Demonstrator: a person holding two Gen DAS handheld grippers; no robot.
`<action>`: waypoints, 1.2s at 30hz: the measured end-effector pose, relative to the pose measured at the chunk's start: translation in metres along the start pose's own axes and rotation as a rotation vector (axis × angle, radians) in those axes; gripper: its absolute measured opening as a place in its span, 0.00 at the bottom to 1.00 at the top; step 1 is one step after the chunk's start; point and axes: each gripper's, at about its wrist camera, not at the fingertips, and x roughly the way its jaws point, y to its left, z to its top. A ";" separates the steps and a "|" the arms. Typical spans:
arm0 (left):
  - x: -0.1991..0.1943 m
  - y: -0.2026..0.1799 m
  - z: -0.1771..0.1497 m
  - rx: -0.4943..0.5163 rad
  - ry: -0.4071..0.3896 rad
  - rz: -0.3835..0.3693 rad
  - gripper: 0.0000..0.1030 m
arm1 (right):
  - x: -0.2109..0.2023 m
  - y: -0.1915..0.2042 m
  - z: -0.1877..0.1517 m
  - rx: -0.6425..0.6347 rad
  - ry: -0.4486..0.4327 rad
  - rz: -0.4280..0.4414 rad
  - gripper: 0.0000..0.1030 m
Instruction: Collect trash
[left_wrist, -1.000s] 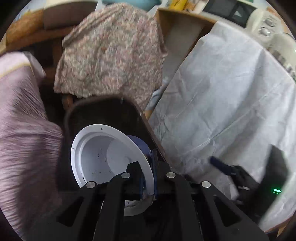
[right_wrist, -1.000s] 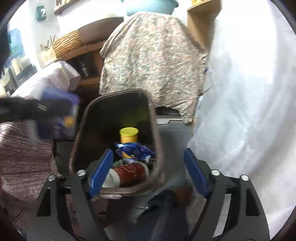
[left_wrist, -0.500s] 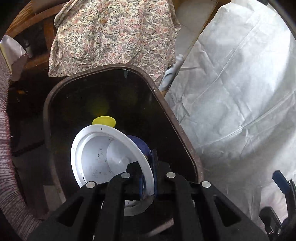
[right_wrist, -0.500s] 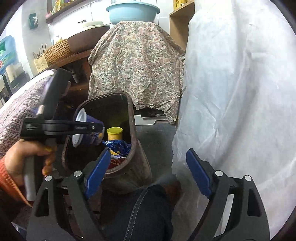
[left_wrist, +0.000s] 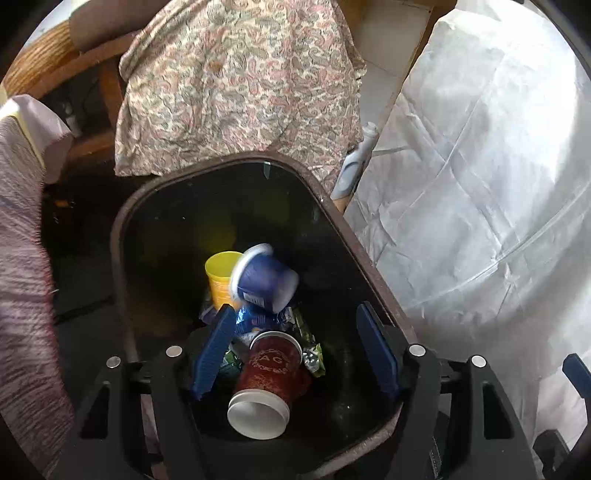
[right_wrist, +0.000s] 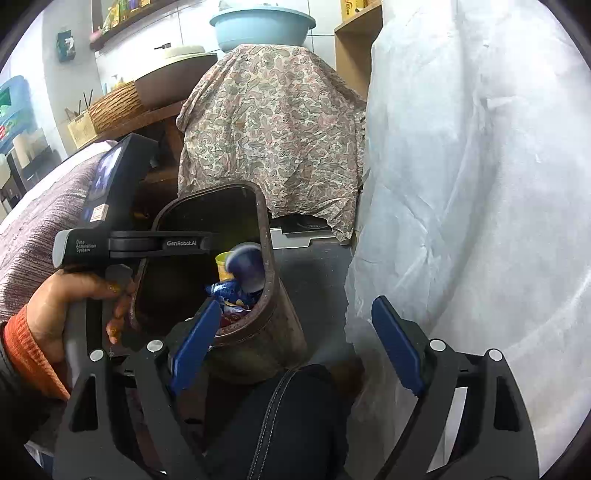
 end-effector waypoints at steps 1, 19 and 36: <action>-0.007 -0.001 -0.002 0.000 -0.016 -0.004 0.67 | -0.002 0.000 0.000 0.001 -0.005 -0.002 0.81; -0.223 -0.013 -0.060 0.041 -0.456 0.082 0.95 | -0.089 0.010 0.008 -0.002 -0.191 -0.056 0.92; -0.361 0.046 -0.190 -0.064 -0.668 0.336 0.95 | -0.211 0.119 -0.032 -0.118 -0.403 0.117 0.95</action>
